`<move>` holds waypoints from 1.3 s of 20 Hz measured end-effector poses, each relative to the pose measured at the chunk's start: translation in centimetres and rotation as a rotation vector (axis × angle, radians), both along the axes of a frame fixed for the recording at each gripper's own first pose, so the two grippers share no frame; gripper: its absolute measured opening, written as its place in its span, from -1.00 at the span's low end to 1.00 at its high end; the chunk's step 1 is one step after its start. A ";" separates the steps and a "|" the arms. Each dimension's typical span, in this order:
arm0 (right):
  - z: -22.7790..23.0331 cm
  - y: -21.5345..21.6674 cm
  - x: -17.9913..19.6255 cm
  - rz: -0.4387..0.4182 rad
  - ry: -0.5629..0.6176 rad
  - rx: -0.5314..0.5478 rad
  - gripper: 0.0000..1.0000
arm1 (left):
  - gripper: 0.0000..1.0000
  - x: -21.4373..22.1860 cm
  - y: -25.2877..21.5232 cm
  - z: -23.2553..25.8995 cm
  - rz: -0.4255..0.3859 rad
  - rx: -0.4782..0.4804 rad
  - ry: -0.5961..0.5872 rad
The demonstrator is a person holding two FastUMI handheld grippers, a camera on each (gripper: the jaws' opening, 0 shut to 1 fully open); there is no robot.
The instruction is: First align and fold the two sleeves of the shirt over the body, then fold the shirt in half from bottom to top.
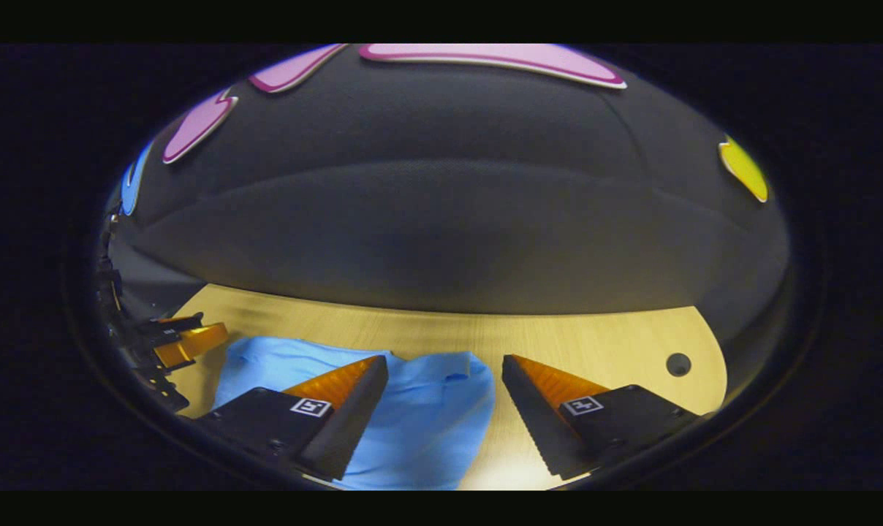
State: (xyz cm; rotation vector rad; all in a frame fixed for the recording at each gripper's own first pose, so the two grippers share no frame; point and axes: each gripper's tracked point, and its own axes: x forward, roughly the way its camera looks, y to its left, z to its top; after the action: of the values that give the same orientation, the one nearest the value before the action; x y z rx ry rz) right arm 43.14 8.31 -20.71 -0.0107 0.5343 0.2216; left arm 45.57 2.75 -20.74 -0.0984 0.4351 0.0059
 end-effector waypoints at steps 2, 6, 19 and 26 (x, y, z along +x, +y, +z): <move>1.2 -0.6 -2.4 -0.003 -0.017 -0.014 0.96 | 0.99 -2.0 0.1 2.4 -0.027 0.050 -0.060; 5.6 -1.5 -9.4 0.009 -0.089 -0.054 0.96 | 0.99 -8.9 -0.9 8.2 -0.048 0.027 -0.152; 13.5 -4.8 -40.6 -0.103 -0.179 0.078 0.94 | 0.96 -41.0 0.6 12.2 -0.036 -0.071 -0.235; 11.7 -4.8 -51.8 -0.139 -0.120 0.099 0.97 | 0.96 -52.5 -1.1 14.2 -0.051 -0.122 -0.263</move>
State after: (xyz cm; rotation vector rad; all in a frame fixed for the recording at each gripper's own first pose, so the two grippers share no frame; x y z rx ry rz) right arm -8.70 3.50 -8.99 0.1082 0.4023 0.1105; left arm -6.93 1.63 -6.55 -0.2060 0.1744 -0.0835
